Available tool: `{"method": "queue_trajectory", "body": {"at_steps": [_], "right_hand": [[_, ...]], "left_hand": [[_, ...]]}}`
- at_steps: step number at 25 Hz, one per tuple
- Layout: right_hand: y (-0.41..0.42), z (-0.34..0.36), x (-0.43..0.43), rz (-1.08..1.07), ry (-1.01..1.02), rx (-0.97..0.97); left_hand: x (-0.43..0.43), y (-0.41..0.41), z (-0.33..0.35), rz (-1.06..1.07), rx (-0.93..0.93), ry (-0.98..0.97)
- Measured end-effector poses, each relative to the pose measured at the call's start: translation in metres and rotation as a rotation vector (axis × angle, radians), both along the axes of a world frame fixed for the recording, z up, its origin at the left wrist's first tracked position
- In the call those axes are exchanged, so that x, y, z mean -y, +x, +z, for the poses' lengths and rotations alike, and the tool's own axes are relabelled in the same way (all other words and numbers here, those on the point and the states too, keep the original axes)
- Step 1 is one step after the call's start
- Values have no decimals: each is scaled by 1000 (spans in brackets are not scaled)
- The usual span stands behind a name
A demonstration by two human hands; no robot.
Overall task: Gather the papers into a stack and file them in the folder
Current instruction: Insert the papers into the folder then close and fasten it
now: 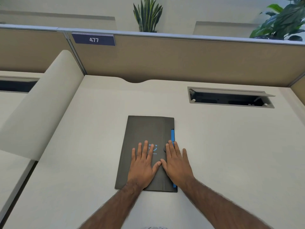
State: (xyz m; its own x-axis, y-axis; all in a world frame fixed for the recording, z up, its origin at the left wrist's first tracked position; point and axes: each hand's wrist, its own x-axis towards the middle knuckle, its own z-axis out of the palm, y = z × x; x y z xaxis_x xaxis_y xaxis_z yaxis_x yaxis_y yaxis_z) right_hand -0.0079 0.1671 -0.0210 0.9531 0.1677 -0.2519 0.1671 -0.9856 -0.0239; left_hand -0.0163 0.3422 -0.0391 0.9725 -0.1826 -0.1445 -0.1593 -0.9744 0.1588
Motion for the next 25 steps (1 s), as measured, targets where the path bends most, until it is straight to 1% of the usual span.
{"method": "queue_trajectory", "body": {"at_steps": [5, 11, 15, 18, 25], "right_hand": [[-4, 1, 1, 14, -33, 39], [0, 6, 11, 20, -105, 22], [-4, 1, 13, -5, -67, -27], [-5, -1, 10, -7, -79, -8], [-5, -2, 5, 67, -116, 15]], "left_hand": [[-1, 0, -2, 1, 7, -6], [0, 0, -3, 0, 23, 1], [2, 0, -3, 0, 27, 2], [1, 0, -2, 7, 21, 3], [1, 0, -2, 11, 5, 5]]}}
